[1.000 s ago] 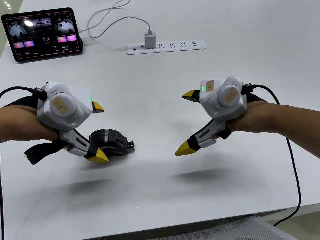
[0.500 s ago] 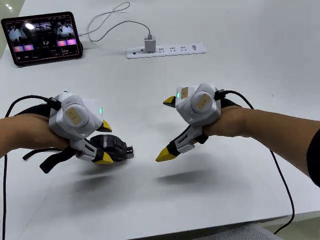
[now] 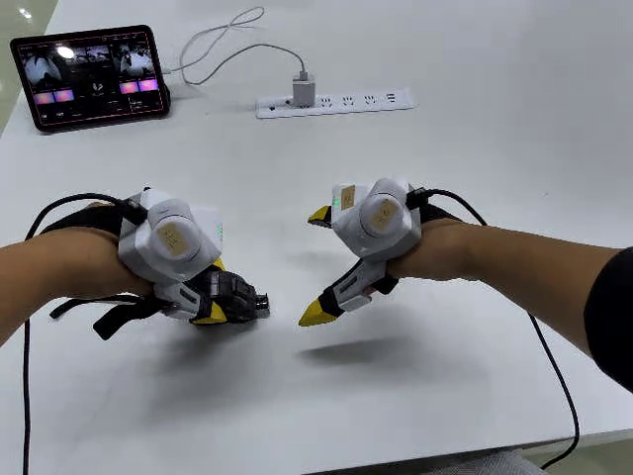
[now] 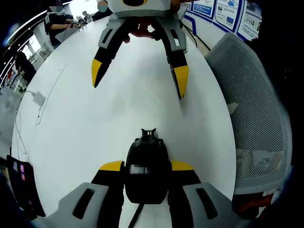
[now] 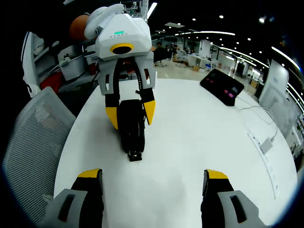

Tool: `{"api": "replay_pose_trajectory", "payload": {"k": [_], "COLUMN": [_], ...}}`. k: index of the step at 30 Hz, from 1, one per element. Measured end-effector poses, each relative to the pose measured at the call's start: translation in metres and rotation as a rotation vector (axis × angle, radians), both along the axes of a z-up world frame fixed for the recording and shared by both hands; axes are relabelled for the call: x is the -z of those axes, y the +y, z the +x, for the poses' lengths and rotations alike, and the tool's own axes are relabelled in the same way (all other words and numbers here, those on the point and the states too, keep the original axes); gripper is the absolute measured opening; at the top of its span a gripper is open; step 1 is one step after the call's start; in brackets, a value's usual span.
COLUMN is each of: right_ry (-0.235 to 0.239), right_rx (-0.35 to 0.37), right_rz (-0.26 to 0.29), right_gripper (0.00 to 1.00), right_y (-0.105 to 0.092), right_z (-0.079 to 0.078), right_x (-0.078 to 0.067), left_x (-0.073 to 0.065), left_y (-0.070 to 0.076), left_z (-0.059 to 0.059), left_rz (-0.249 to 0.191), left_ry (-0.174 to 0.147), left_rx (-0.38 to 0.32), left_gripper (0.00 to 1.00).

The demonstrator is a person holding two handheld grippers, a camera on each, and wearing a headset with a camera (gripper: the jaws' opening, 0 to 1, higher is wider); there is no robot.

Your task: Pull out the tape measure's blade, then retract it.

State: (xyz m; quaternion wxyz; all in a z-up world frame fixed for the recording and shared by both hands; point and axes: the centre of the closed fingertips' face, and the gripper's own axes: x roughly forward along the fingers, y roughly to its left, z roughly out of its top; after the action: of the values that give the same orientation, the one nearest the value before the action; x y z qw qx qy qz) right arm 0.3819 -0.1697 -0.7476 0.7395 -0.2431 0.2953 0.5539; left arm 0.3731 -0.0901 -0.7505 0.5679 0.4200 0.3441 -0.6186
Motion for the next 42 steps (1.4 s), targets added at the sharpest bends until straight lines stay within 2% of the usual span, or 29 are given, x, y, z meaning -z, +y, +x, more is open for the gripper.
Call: {"api": "replay_pose_trajectory", "payload": {"k": [4,9,13,14,22,26,32,36,42], "right_ry": [-0.001,-0.009,-0.008,-0.009,0.023,0.012,0.036,0.024,0.019], "right_rx": [-0.017,-0.032,-0.049,-0.051,-0.073,-0.093,-0.090,-0.114,-0.124], "right_rz": [-0.004,-0.007,-0.008,-0.009,-0.010,-0.008,-0.003,-0.003,-0.021], "right_gripper": [0.79,0.73,0.67,0.66,0.54,0.48,0.36,0.28,0.23], "right_y": [0.007,0.015,0.020,0.021,0.032,0.039,0.048,0.055,0.055], "right_z": [-0.001,-0.001,-0.003,-0.003,-0.008,-0.008,-0.012,-0.015,-0.013], "right_x": [0.004,0.007,0.010,0.011,0.021,0.024,0.033,0.034,0.035], "left_x": [0.001,0.002,0.003,0.003,0.004,0.004,0.005,0.005,0.006], "left_y": [0.000,-0.001,-0.001,-0.001,-0.002,-0.002,-0.002,-0.002,-0.002], "left_z": [0.000,0.000,0.001,0.002,0.000,0.000,0.001,0.001,0.002], "left_rz": [-0.012,0.008,0.006,-0.001,0.001,-0.001,-0.015,-0.013,-0.010], "left_ry": [-0.011,-0.032,-0.019,-0.007,0.002,0.006,-0.009,-0.010,-0.010], "left_rx": [-0.016,-0.015,-0.023,-0.036,-0.036,-0.041,-0.041,-0.042,-0.042], "left_gripper": [0.30,0.30,0.30,0.30,0.30,0.31,0.31,0.31,0.31]}}
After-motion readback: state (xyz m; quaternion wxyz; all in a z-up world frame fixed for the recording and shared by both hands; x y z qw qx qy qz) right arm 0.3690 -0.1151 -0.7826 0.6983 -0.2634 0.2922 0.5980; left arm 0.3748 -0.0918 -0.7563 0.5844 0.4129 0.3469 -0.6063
